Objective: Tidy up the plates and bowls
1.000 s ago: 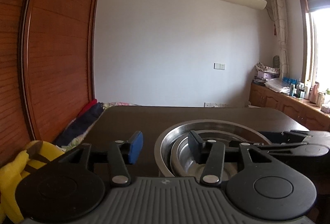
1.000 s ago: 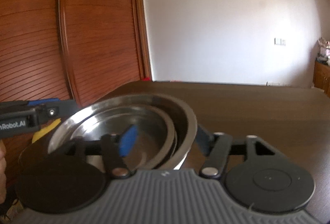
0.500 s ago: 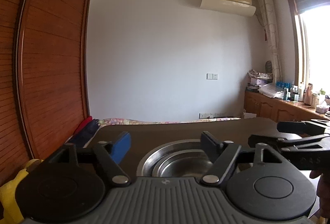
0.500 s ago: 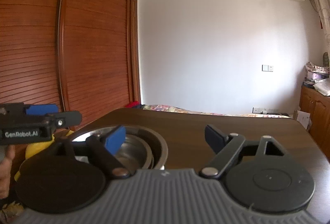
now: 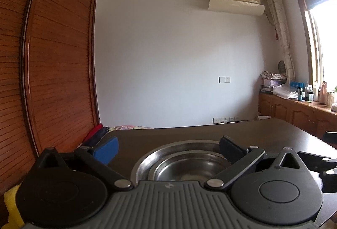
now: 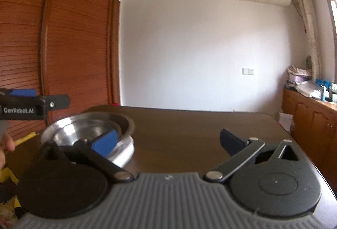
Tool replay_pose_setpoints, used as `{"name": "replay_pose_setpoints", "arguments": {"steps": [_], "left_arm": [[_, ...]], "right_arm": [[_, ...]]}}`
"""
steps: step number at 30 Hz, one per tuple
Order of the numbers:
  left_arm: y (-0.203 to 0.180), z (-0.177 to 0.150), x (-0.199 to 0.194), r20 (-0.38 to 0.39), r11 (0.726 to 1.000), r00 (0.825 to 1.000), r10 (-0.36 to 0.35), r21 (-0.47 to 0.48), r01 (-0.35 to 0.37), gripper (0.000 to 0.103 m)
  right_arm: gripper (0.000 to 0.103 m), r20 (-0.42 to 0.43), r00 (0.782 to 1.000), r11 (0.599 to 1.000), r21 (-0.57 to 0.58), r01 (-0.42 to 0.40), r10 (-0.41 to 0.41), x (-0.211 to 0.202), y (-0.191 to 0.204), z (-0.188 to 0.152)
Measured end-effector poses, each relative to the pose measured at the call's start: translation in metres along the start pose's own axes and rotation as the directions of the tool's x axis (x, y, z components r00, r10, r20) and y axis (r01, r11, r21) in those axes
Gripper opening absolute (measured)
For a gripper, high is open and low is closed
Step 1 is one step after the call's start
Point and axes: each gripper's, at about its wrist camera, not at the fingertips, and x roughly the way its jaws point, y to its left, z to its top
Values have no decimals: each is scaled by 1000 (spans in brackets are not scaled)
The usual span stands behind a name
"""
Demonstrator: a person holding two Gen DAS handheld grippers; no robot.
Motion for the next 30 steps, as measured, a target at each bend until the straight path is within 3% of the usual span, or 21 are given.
{"name": "replay_pose_setpoints", "arguments": {"steps": [12,20,30], "left_arm": [[-38,20,-19,28,994,994,-109,15,108,103],[-41,20,-50,34,994,994,-107,28,106,103],[-32,-1,-63,-4,996,997,-79,35,79,103]], "right_arm": [[103,33,996,997,26,78,-79,-23,-15,17],[103,87,990,993,13,113,-114,-40,-11,29],[103,72,991,994,32,108,-110,-46,-8,12]]}}
